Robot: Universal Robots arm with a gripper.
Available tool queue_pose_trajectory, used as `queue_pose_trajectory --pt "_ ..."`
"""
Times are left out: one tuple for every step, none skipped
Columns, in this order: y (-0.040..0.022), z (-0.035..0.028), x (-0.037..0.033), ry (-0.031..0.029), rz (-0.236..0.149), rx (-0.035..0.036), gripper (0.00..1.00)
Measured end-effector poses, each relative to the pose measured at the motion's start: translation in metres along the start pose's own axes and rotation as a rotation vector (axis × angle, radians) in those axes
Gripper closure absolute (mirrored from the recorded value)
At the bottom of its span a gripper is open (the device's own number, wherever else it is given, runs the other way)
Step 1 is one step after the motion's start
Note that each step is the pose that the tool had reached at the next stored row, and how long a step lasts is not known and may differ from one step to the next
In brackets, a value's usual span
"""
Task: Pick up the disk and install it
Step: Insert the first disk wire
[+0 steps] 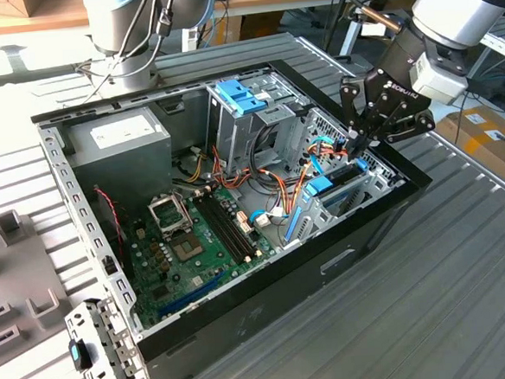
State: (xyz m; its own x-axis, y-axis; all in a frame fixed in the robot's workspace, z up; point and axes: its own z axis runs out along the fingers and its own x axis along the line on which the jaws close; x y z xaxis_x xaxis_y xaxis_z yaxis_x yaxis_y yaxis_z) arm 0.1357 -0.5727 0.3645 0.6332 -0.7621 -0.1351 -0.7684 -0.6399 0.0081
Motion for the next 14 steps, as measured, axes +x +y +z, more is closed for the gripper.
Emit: queue_pose_trajectory --pt "0.0 0.0 0.0 0.0 0.005 0.0006 0.83" --pt "0.0 0.0 0.0 -0.0001 0.01 0.0013 0.83" --pt "0.0 0.0 0.0 -0.0002 0.015 0.0021 0.83" --pt "0.0 0.0 0.0 -0.0002 0.02 0.0026 0.83" --pt "0.0 0.0 0.0 -0.0002 0.022 0.003 0.83" --pt "0.0 0.0 0.0 -0.0003 0.028 0.0038 0.83" --pt "0.0 0.0 0.0 -0.0003 0.031 0.0042 0.83" --pt "0.0 0.0 0.0 -0.0003 0.037 0.005 0.83" --pt "0.0 0.0 0.0 -0.0005 0.058 0.0079 0.83" --pt "0.0 0.0 0.0 -0.0005 0.061 0.0083 0.83" --pt "0.0 0.0 0.0 -0.0006 0.064 0.0087 0.83" --pt "0.0 0.0 0.0 -0.0006 0.069 0.0094 0.83" --pt "0.0 0.0 0.0 -0.0006 0.072 0.0098 0.83" --pt "0.0 0.0001 0.0 -0.0008 0.078 0.0107 0.83"
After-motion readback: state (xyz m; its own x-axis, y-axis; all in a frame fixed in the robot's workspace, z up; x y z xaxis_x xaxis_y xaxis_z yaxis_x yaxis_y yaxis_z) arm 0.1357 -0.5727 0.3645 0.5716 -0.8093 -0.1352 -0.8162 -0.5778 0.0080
